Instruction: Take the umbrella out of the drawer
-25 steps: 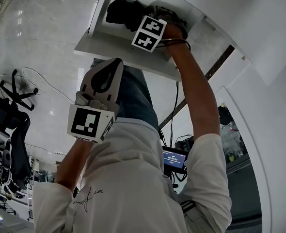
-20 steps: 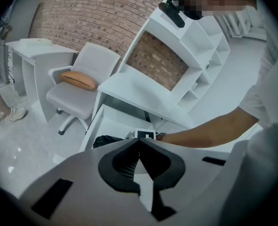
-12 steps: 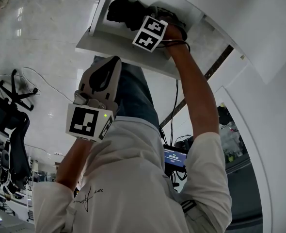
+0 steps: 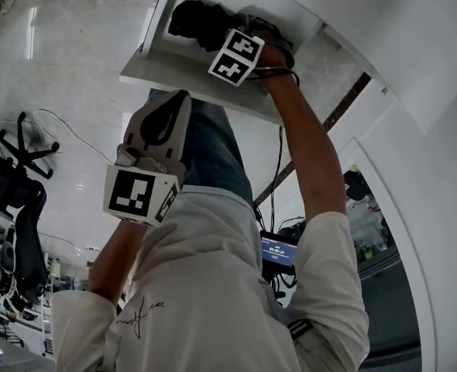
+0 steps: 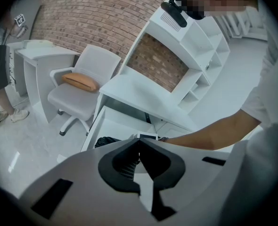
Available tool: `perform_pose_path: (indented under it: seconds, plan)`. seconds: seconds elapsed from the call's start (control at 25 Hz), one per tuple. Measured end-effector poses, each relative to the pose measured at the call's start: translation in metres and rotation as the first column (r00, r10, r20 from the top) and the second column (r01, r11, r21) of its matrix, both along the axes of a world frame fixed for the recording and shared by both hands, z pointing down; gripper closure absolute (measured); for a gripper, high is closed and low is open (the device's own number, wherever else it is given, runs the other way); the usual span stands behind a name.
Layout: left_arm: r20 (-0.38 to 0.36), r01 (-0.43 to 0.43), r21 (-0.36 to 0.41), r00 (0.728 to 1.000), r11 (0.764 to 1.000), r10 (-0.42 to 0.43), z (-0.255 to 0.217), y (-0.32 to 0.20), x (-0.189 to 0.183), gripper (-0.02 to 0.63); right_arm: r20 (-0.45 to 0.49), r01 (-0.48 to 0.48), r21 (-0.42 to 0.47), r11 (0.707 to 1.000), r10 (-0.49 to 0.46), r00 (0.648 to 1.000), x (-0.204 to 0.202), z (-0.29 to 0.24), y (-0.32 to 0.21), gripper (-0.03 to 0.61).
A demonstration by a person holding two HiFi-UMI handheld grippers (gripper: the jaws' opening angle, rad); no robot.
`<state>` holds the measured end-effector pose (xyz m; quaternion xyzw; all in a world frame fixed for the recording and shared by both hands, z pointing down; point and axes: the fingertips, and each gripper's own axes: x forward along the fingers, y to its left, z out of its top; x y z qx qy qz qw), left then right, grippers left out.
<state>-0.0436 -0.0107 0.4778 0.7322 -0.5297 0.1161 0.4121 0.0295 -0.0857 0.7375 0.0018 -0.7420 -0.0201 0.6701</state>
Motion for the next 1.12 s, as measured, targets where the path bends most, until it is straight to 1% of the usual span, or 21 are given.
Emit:
perform_pose_path:
  seconds: [0.24,0.52,0.84,1.12]
  plan:
    - [0.001,0.001,0.005,1.000,1.000,-0.001,-0.003,-0.001,-0.001,0.597,0.000,-0.006,-0.026,1.000,0.006,1.000,0.001,-0.002,0.009,0.344]
    - [0.012,0.008,0.003,1.000,1.000,-0.008,-0.002,0.001,-0.007,0.597,0.009,-0.015,-0.027,1.000,0.015,1.000,0.000,-0.006,0.010,0.344]
    - [0.009,-0.004,0.023,1.000,1.000,0.004,-0.009,0.002,-0.004,0.597,0.021,-0.052,-0.031,0.998,0.053,0.998,0.000,-0.017,0.008,0.344]
    - [0.011,-0.007,0.036,1.000,0.999,0.006,-0.013,0.003,-0.006,0.597,0.028,-0.063,-0.041,0.997,0.064,0.998,0.001,-0.025,0.012,0.344]
